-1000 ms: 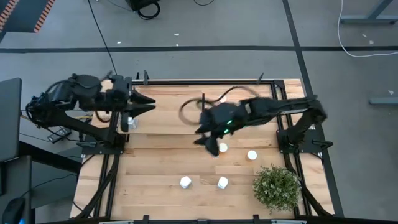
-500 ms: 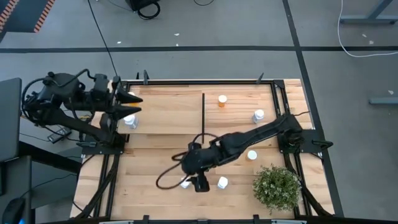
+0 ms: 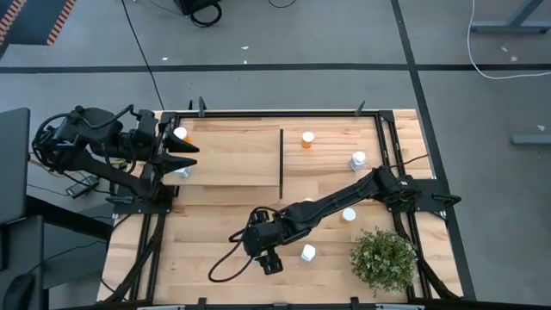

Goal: Pick and place medicine bottles onto shelf by color
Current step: Put the white pill bottle on the shelf

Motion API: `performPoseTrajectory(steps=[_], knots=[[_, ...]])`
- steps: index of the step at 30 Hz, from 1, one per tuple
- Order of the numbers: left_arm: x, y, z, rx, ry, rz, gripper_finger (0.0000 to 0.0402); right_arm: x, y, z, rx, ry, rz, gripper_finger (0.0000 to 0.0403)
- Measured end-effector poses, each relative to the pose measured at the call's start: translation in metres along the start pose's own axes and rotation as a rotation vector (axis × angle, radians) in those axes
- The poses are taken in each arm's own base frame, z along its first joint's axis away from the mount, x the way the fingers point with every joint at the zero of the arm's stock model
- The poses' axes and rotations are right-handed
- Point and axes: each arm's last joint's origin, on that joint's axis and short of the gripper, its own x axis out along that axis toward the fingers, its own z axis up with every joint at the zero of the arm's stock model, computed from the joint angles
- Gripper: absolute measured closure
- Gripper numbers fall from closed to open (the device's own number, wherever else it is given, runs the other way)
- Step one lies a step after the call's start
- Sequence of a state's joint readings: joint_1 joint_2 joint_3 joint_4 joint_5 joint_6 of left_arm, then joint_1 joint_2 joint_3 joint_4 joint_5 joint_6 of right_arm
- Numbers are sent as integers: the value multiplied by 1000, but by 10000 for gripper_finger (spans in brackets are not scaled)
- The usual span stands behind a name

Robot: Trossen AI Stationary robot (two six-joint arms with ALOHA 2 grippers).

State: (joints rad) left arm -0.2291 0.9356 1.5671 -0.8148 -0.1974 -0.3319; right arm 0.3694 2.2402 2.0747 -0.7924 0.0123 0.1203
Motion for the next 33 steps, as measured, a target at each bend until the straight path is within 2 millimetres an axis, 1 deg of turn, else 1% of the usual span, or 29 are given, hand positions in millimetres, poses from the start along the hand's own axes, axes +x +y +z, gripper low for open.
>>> performPoseTrajectory(steps=[7, 10, 16, 18, 20, 23, 26, 29, 33], knots=[[0, 0, 0, -9, -1, 10, 246, 25, 10, -10, -83, 50, 21, 86], [0, 0, 0, -19, 0, 11, 245, 33, 9, -12, -97, 55, -1, 86], [0, 1, -2, -19, 22, 22, 247, 36, 4, -13, -113, 52, -93, 88], [0, 3, -5, -10, 48, 50, 250, 36, 3, -13, -111, 52, -93, 91], [-1, 7, -13, 11, 119, 118, 253, 36, 3, -12, -107, 51, -88, 92], [-1, 14, -30, 16, 274, 236, 255, 36, 5, -13, -108, 51, -79, 92], [8, 18, -42, -2, 419, 325, 253, 36, 6, -13, -109, 50, -77, 92], [22, 20, -54, -16, 570, 405, 249, 36, 5, -13, -106, 50, -79, 93], [44, 22, -71, 9, 789, 525, 250, 36, 5, -12, -105, 49, -80, 93]])
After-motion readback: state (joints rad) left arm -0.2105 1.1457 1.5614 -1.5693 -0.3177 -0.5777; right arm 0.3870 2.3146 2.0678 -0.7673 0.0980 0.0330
